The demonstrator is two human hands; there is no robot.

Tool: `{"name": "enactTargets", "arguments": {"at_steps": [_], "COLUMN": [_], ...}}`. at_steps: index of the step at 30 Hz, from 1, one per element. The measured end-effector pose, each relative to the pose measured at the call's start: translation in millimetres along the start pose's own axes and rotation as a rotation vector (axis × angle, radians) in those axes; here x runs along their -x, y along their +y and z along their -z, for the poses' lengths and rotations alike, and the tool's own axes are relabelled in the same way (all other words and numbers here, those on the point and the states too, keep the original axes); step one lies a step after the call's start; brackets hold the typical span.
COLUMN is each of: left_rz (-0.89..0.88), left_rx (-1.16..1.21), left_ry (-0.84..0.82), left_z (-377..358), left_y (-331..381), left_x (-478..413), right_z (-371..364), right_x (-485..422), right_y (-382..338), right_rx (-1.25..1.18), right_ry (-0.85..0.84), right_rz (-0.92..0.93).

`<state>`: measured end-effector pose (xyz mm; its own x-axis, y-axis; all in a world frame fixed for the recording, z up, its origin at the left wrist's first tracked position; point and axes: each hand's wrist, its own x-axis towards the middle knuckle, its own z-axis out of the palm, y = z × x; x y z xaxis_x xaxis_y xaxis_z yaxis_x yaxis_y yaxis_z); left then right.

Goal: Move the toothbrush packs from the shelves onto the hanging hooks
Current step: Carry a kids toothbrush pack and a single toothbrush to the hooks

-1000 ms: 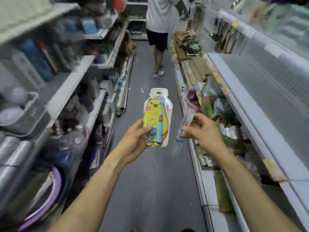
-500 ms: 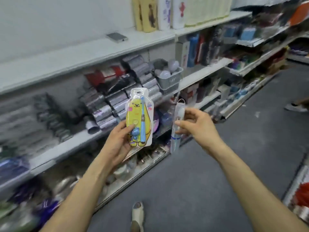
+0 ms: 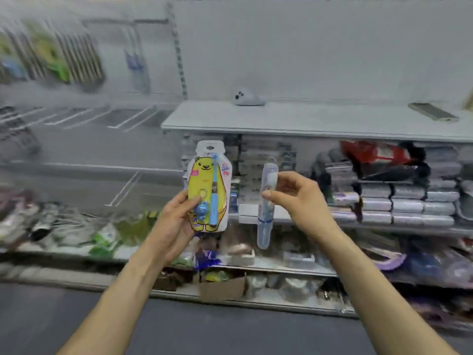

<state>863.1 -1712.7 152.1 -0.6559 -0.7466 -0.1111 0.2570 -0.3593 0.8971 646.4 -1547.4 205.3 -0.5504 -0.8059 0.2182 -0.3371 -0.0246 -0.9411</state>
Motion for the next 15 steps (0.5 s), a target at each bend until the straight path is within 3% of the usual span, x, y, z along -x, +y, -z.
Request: {"name": "enactTargets", "arguments": {"at_steps": [7, 15], "left_rz": [-0.147, -0.262], "left_rx": [-0.039, 0.030], "left_ry": [0.198, 0.329], "left_z": [210, 344], "left_y": [118, 213], "left_x": [20, 11], "right_z": [-226, -389], "right_x": [-76, -134], "right_y": [-66, -125], "right_rx": [-0.103, -0.125], "right_ry": [-0.182, -0.298], "right_rz": [0.112, 0.195]}}
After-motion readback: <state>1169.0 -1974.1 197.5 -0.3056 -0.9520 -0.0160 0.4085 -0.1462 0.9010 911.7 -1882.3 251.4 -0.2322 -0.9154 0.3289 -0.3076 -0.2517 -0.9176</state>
